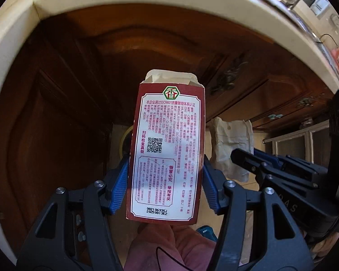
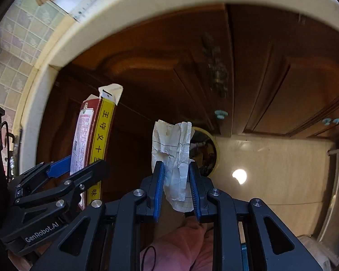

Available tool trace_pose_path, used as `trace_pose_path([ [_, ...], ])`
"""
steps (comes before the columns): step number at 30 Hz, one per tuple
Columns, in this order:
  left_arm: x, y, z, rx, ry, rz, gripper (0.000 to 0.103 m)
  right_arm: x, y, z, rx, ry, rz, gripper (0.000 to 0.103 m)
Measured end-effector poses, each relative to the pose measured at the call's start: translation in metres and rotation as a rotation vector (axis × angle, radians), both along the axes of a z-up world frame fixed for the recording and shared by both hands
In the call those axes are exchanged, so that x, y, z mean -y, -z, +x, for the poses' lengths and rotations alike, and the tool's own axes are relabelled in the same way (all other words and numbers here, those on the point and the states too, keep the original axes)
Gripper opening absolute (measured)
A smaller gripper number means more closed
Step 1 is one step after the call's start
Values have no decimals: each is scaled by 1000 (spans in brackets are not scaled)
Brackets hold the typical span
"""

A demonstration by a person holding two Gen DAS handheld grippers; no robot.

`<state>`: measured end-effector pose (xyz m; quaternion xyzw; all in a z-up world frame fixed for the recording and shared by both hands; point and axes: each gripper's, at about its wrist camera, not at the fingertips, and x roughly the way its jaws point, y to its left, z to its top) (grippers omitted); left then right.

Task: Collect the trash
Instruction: 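Carry the red-white carton and white bag down over the black bin with both tools, then open both tools to drop the carton and bag into the bin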

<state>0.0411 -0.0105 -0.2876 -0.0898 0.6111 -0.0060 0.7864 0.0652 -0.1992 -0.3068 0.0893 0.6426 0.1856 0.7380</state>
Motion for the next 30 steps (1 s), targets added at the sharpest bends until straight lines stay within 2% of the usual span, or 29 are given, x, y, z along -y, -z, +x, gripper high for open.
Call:
trace_pose_path([
  [8,-19,90,4,-59,-87,-15,55,-6,93,6,-71,61,3,21],
  [14,-38,150,12,-115,-119,-89,55,-10,150,14,-128,88,-4,21],
  [20,-45,189,22,-152,-121,-99,56,-27,187,17,-159,72,-32,22],
  [23,-45,201,30,-166,-121,-106,57,-32,194,20,-161,69,-42,23],
  [25,-51,211,34,-171,-120,-87,68,-37,199,24,-161,65,-46,24],
  [30,-68,218,36,-170,-137,-62,81,-49,210,38,-163,52,-33,26],
])
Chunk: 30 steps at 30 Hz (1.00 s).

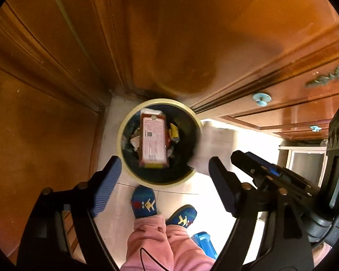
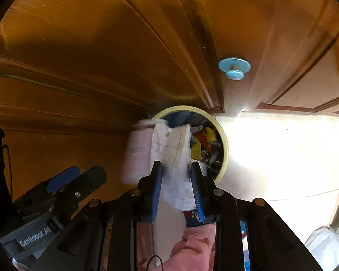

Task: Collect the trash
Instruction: 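Open both tools to drop the carton and bag into the bin, then raise both tools back up toward the counter trash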

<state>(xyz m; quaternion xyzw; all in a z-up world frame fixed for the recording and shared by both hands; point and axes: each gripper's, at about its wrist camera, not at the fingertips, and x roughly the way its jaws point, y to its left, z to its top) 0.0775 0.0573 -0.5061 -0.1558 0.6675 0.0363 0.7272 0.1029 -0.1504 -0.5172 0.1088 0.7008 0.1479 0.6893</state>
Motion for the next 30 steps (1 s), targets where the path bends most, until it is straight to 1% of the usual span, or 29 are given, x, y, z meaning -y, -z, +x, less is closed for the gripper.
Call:
trace_pose_path([
  [4,-8,3,2,-17,-17,20,81,-7,3,7,-6,-3,-9,27],
  [6,-8,-1,1,-19,-13,34,81,-10,-5,6,-8,5,-10,31],
  [9,-8,-13,-1,-18,-4,49,81,-7,-12,4,-11,4,-5,32],
  [12,-3,-31,-4,-12,-3,47,81,-8,-30,0,-13,-10,-8,32],
  [15,2,-65,-7,16,8,35,81,-2,-54,-7,-5,-10,-5,32],
  [18,13,-106,-10,47,47,23,81,5,-92,-13,11,-15,-1,32],
  [22,26,-159,-11,96,104,16,81,13,-153,-23,51,-28,5,33],
  [26,35,-219,-11,165,150,-1,81,20,-215,-32,103,-39,0,34],
  [30,40,-280,-9,243,181,-9,81,27,-269,-36,155,-40,-11,34],
])
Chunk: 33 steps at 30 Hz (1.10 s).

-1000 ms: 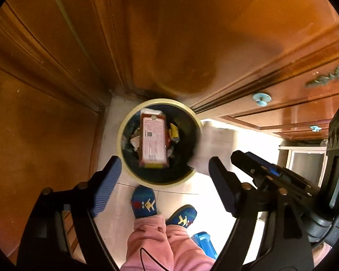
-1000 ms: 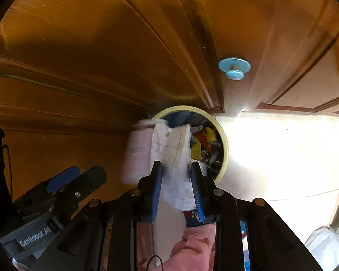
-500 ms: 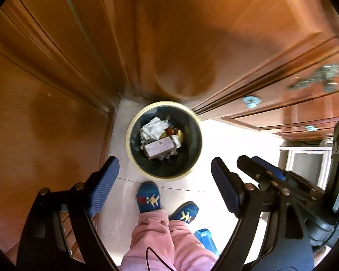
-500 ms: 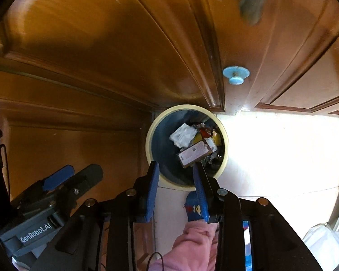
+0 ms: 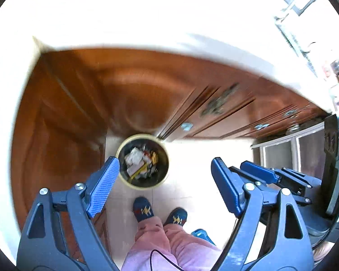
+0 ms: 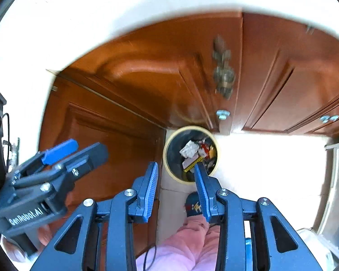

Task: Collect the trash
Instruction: 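Raise both tools back up toward the counter trash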

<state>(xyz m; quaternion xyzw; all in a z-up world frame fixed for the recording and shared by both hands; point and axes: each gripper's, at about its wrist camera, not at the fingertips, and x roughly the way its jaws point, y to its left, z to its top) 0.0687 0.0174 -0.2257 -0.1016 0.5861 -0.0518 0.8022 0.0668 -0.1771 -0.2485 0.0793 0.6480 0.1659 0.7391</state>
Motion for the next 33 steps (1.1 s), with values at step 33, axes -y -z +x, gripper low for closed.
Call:
trace_pose_path([
  [33,30,-338,284,507,14,125,81,79,-378,255,636,88,-65,56],
])
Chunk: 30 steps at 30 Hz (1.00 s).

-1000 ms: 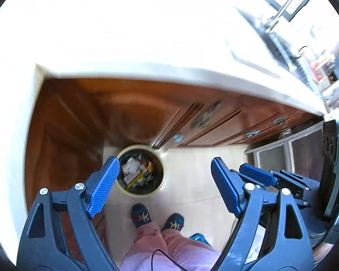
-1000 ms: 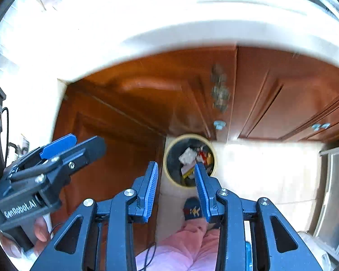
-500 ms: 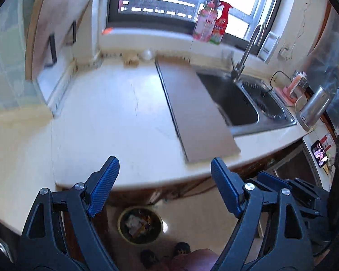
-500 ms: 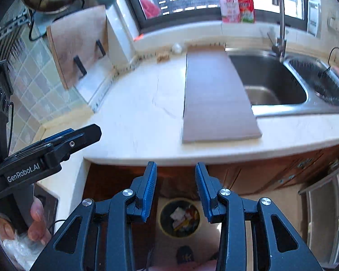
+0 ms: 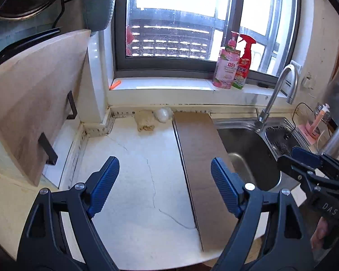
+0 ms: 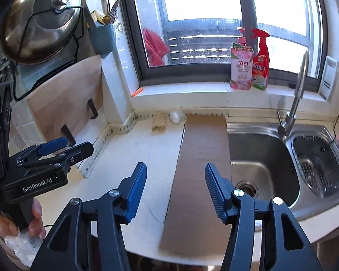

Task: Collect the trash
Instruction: 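Raise both tools back up toward the counter trash, then grasp the loofah sponge with the left tool while the right tool grasps the clear plastic bag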

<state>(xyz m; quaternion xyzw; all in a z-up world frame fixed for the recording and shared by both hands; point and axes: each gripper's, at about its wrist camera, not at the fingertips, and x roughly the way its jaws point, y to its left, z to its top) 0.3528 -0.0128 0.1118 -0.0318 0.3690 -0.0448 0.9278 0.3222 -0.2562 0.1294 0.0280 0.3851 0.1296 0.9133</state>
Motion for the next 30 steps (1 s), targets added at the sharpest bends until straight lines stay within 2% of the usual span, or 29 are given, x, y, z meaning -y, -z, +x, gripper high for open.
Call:
trace_pose_path([
  [3,1,1,60,-35,-24,0,81,8,-8,75,-13,-1,1,56],
  [6,2,12,124,-73,-55,18,81,17,-3,153,-40,-22,15,56],
  [12,-9,65,236,-177,-101,-4,81,28,48,312,-117,-51,14,56],
  [14,-14,89,269,-212,-121,-1,81,25,71,347,-147,-60,19,56],
  [20,-29,169,347,-325,-161,-11,81,3,155,431,-248,-100,51,56],
  [22,-32,197,364,-356,-177,3,81,-9,179,449,-268,-118,59,56],
  [25,-39,229,379,-390,-202,-17,81,-27,210,465,-291,-138,81,56],
  [30,-53,268,401,-441,-246,-57,79,-48,250,487,-324,-160,108,56],
])
